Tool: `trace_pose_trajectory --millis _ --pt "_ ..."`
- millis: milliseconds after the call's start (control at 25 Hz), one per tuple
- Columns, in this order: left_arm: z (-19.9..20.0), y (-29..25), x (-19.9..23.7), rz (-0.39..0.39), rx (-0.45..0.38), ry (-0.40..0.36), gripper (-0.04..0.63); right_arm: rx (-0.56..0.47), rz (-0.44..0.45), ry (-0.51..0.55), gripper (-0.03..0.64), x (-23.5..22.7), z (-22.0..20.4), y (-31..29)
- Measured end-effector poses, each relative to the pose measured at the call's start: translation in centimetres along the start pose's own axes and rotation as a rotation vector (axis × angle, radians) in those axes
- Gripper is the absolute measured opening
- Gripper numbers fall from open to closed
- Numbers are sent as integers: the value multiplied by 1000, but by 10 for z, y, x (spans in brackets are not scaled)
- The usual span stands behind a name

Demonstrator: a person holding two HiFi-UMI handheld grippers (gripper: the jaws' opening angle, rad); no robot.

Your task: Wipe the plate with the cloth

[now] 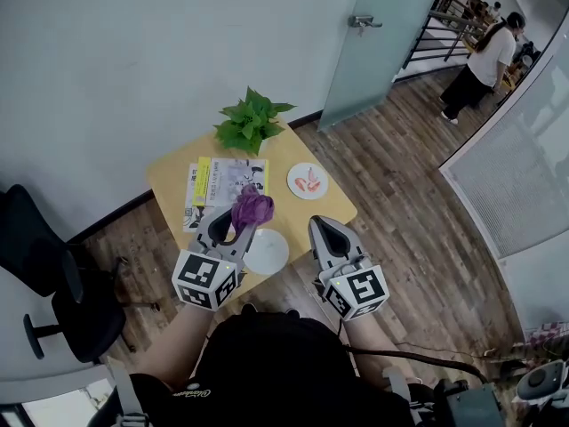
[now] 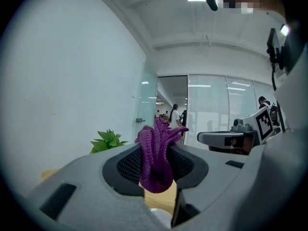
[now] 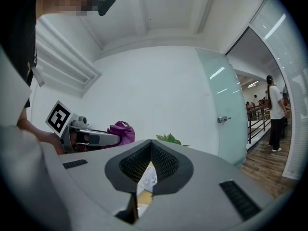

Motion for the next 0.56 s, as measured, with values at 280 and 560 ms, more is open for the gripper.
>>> trace_pose_trajectory --millis 280,560 --pt "0 -4 1 -4 12 -4 127 8 2 0 3 -4 1 -3" --pt "-1 -9 2 -7 7 8 127 10 -9 -1 3 -9 -1 -3"
Point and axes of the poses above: the fingertips, and each gripper's own axes: y backward along the fingers, x to its left, z out of its top, the point moved 1 cm from there along y, backward along the fingers, and after that the axes turned 9 degrees about -z, right-handed, at the moved point
